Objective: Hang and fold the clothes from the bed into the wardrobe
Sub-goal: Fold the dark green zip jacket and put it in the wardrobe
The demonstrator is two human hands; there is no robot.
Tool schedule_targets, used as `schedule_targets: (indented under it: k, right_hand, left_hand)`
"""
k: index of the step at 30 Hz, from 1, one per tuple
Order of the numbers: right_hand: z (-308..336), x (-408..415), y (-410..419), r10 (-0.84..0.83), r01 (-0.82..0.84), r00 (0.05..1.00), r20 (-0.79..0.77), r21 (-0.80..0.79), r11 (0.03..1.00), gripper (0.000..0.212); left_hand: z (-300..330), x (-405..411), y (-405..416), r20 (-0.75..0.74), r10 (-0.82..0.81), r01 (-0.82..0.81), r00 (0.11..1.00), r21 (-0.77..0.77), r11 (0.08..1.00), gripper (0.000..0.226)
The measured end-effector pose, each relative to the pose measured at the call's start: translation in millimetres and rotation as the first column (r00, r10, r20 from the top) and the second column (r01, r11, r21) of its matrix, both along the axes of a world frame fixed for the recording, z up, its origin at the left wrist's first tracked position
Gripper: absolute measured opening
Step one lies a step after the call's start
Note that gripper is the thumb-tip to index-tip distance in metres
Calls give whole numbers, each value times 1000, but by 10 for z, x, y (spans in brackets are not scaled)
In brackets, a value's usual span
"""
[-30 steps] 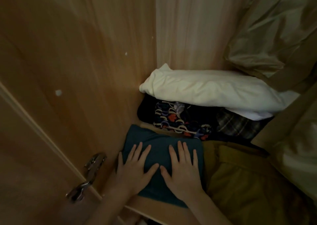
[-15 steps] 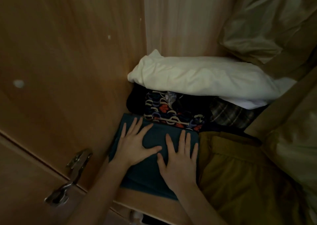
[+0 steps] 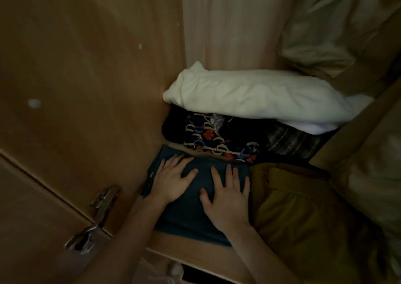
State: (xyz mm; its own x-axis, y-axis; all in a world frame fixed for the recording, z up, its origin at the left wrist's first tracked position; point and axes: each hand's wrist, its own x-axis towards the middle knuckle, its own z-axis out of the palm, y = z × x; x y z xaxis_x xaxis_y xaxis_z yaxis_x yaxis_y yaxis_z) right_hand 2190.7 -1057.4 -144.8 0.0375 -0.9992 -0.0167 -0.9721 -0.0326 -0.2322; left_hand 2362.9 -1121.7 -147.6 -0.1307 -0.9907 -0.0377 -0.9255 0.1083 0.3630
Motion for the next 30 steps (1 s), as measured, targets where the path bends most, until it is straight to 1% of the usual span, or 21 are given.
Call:
schedule_targets:
  k: [2, 4, 6, 9, 10, 12, 13, 14, 16, 21, 23, 26, 30]
  right_hand:
    - [106, -50, -8, 38, -39, 999, 13, 51, 998, 71]
    - [288, -115, 55, 96, -98, 995, 29, 75, 992, 72]
    - [540, -236, 154, 144, -144, 989, 30, 9, 989, 69]
    - [944, -490, 328, 151, -142, 988, 45, -159, 977, 63]
    - [1052, -574, 383, 142, -129, 988, 56, -185, 974, 62]
    - [1211, -713, 501, 108, -91, 992, 73, -208, 974, 62]
    - [1261, -754, 569, 87, -68, 993, 83, -206, 976, 62]
    - [1290, -769, 645, 70, -51, 993, 93, -198, 979, 63]
    - [1307, -738, 825, 56, -37, 994, 98, -179, 983, 63]
    - [1294, -542, 1429, 5, 10, 996, 90, -160, 987, 65]
    - [1295, -512, 1732, -33, 45, 996, 81, -155, 987, 66]
    - [1282, -562, 2230, -93, 92, 996, 0, -135, 987, 69]
    - [1006, -496, 2815, -166, 155, 983, -75, -130, 979, 67]
  left_hand:
    - [98, -19, 42, -17, -14, 14, 1000, 22, 1000, 65]
    - [247, -45, 167, -40, -17, 15, 999, -34, 999, 66]
    - [484, -39, 322, 3, -13, 13, 1000, -139, 990, 67]
    - [893, 88, 618, 119, -23, 55, 993, -277, 959, 64]
    - [995, 153, 728, 146, -5, 56, 989, -348, 936, 63]
    - [1141, 263, 960, 193, 92, 11, 977, -476, 879, 66]
    - [1195, 297, 1069, 200, 138, -23, 970, -489, 872, 69]
    - [1219, 320, 1166, 197, 156, -49, 968, -461, 886, 71]
    - [1216, 319, 1343, 193, 109, -32, 975, -364, 931, 72]
    - [1155, 197, 1766, 247, -90, 156, 965, -264, 952, 72]
    - [1175, 145, 1943, 239, -162, 221, 957, -245, 944, 71]
    - [1196, 82, 2237, 237, -277, 329, 931, -219, 919, 69]
    - [909, 48, 2610, 261, -359, 418, 896, -229, 879, 71]
